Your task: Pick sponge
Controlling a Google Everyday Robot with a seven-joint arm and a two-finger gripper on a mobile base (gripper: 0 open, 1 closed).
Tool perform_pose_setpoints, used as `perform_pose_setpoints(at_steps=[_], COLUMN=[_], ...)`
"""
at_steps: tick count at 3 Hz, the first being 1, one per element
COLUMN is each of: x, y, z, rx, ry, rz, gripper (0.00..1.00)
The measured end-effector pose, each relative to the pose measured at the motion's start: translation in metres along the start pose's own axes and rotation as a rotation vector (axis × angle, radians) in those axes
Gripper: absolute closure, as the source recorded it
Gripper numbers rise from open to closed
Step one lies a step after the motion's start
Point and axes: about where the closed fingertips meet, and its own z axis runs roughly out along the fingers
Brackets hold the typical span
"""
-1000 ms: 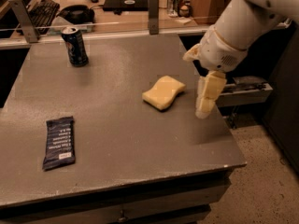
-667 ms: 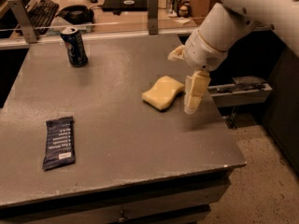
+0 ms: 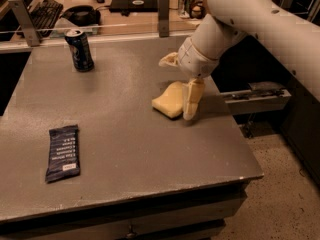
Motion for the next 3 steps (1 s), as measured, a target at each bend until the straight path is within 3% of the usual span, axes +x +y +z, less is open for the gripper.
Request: perform_pose_setpoints(at_steps=[1, 3], x=[-0.001, -0.017], y=[-0.003, -0.008], z=[0.013, 0.008], rx=[-0.016, -0.012], ry=[-0.01, -0.025], rz=[-0.029, -0.055], gripper=[0.17, 0.64])
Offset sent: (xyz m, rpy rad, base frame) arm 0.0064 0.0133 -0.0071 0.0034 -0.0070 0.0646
